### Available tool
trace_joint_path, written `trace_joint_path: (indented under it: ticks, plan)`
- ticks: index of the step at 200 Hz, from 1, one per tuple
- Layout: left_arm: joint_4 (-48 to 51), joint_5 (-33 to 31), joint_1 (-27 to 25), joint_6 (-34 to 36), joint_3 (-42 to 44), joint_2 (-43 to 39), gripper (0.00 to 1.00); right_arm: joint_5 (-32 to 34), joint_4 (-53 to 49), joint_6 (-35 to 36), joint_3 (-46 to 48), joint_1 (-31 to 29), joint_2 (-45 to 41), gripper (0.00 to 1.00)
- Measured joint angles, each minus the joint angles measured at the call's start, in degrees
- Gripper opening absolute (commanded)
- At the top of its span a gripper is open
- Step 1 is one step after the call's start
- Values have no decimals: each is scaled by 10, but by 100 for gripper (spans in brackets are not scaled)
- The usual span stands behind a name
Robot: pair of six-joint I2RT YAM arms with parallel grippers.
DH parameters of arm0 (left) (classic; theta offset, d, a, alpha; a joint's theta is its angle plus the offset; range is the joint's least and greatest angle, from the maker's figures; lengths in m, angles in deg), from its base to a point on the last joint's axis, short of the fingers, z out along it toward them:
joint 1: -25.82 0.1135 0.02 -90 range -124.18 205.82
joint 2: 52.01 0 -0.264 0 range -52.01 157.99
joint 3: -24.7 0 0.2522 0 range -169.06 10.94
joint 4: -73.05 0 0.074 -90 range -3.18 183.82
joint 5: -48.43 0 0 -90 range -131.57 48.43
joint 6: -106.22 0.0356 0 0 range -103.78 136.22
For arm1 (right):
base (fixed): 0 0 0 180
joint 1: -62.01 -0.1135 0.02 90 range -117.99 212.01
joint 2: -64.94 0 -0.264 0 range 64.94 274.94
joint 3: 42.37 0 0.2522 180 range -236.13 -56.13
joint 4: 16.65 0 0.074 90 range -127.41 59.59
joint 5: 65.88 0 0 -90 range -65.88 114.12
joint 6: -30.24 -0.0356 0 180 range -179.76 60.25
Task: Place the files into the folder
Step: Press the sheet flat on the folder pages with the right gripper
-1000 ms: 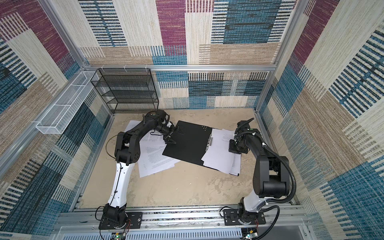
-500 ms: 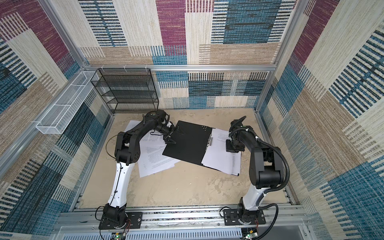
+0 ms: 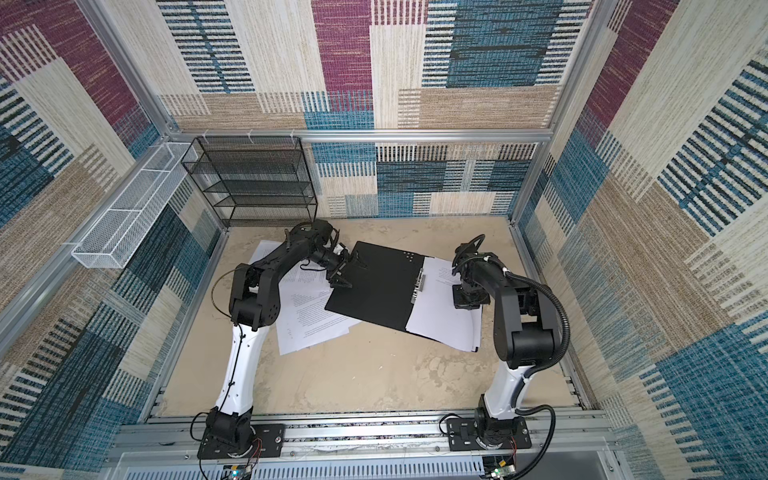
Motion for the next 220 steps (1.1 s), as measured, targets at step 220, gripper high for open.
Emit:
trace_joint_path:
  ticks: [220]
  plan:
    - [-3,1,-2,0,3,0,100,31,12,16,-35,-43,30,43]
